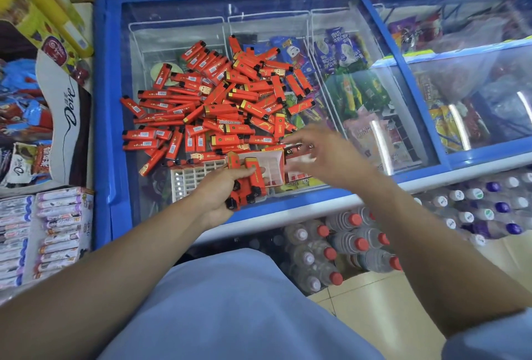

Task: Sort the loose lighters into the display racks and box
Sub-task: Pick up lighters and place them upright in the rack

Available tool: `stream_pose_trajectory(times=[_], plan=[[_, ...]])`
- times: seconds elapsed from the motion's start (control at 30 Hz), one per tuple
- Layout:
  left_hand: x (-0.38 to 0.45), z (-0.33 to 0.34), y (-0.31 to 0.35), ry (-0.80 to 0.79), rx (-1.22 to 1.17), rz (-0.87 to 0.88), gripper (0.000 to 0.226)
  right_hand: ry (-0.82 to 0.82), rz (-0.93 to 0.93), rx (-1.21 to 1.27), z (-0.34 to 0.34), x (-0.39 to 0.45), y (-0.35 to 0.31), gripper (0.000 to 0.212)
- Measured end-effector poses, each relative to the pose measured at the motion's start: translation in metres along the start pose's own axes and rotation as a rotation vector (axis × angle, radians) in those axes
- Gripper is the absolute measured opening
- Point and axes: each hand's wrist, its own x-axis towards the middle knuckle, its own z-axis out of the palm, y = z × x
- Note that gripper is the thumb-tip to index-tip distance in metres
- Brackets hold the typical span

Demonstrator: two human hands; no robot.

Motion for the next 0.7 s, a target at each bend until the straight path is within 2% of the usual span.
stream_pose_trajectory(times=[0.03,0.1,0.27,0.33,0.4,0.5,0.7], plan=[[0.000,0.000,0.000,0.005,0.017,-0.001,0.028,-0.054,-0.092,-0.011,0.015,-0.007,-0.010,0.048],[0.000,-0.001,-0.001,0.020,0.039,-0.003,0.028,-0.043,-0.265,-0.062,0.043,-0.017,-0.014,0.048],[0.002,-0.006,-0.004,0.016,0.039,-0.019,0.023,0.300,-0.561,-0.253,0.073,-0.022,-0.003,0.018],[0.004,-0.008,-0.006,0.013,0.042,-0.026,0.028,0.339,-0.619,-0.277,0.078,-0.025,-0.002,0.016],[0.005,-0.008,-0.009,0.005,0.015,-0.037,0.029,0.320,-0.528,-0.199,0.075,-0.027,0.000,0.017],[0.007,-0.010,-0.011,0.027,-0.057,-0.035,0.021,0.278,-0.204,-0.127,0.054,-0.022,0.013,0.023],[0.007,-0.017,-0.010,0.063,-0.089,-0.029,0.018,0.179,0.011,-0.251,0.045,-0.010,0.049,0.023]])
